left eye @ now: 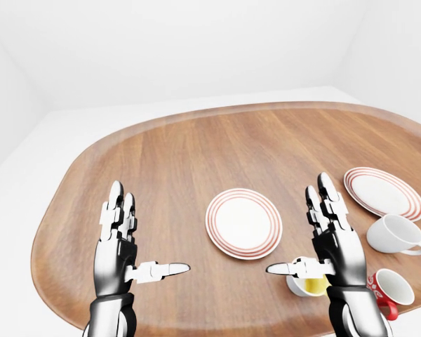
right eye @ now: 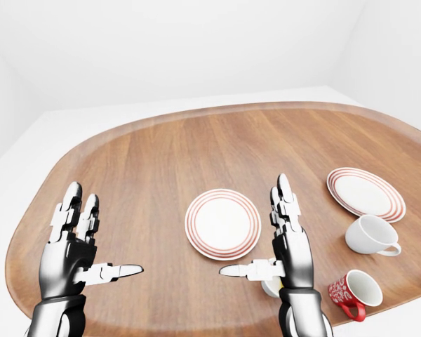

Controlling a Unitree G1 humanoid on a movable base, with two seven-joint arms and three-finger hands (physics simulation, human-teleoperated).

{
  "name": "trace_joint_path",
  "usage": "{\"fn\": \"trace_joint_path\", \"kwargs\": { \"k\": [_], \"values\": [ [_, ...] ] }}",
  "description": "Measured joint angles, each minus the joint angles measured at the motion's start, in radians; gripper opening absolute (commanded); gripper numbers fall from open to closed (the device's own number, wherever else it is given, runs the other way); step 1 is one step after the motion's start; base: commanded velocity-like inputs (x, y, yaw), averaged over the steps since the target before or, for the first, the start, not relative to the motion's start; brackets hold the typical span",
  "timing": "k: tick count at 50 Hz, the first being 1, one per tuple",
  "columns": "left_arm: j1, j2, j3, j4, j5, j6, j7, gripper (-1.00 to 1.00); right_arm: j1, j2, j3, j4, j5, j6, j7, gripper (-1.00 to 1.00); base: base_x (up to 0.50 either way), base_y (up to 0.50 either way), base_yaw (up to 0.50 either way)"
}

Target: Put the red mug on the left plate.

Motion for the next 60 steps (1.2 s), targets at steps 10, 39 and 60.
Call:
{"fn": "trace_joint_path", "kwargs": {
  "k": [10,39,60],
  "values": [
    [-0.001,0.0,0.002,0.0,-0.001,0.0,-0.002,1.0,-0.005,-0.003,0.009,0.005,-0.015,0.0,-0.009,1.0,0.42,-0.08,0.0],
    [0.002,-0.002,-0.003,-0.003,0.021,0.0,0.017,1.0,-0.354,-0.208,-0.139,0.146,-0.793,0.107,0.292,1.0,0.0,0.0,0.0],
    [0.002,0.003,-0.018,-0.005,0.045,0.0,0.043,1.0,-0.485,-0.438,-0.513,0.178,-0.841,0.107,0.539,1.0,0.0,0.0,0.0]
  ]
}}
